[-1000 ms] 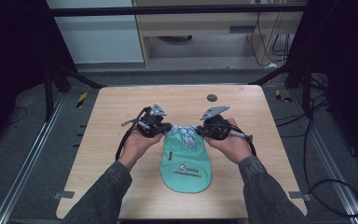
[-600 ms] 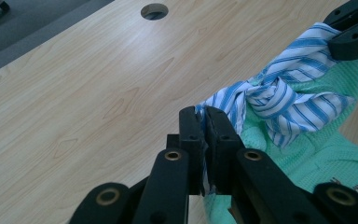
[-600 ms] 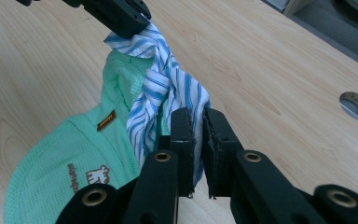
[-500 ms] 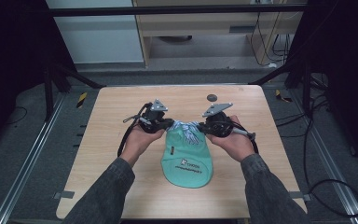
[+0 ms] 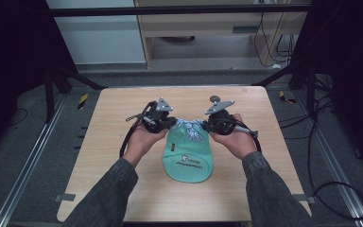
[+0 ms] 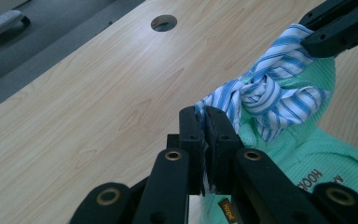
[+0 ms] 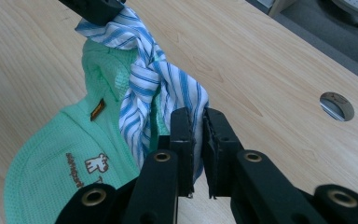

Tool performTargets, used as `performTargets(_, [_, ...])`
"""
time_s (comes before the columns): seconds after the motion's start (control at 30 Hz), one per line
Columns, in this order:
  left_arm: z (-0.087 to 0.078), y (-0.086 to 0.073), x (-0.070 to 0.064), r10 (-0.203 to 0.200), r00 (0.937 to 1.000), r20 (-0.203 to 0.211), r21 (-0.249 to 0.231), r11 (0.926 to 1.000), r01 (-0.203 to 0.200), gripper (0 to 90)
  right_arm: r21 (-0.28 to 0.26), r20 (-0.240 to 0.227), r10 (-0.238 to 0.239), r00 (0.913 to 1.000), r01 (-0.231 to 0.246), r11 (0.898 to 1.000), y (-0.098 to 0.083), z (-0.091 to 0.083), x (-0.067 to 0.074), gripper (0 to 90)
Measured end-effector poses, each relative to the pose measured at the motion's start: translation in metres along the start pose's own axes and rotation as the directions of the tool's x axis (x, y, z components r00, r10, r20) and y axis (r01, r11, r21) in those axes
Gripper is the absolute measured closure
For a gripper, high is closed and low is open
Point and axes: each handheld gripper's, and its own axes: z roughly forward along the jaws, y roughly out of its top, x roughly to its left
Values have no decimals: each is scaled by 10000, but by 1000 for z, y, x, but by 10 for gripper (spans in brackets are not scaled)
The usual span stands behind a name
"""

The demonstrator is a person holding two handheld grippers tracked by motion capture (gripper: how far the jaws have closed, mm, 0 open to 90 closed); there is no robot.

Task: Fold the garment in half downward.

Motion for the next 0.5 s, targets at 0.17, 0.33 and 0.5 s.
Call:
performTargets(0.17, [-2, -1, 5, -149, 9999, -26, -112, 9998, 149, 865, -211, -267, 148, 9995, -154, 9997, 3, 3, -2, 830])
performTargets(0.33, [-4, 1, 10, -201, 9998, -62, -196, 9996, 200, 865, -192, -82, 103, 9999, -105, 9998, 9, 6, -3, 830])
performTargets(0.5, [-4, -6, 7, -66, 9999, -153, -119, 9999, 64, 865, 48, -82, -125, 9999, 125, 9999, 8, 10, 1, 826])
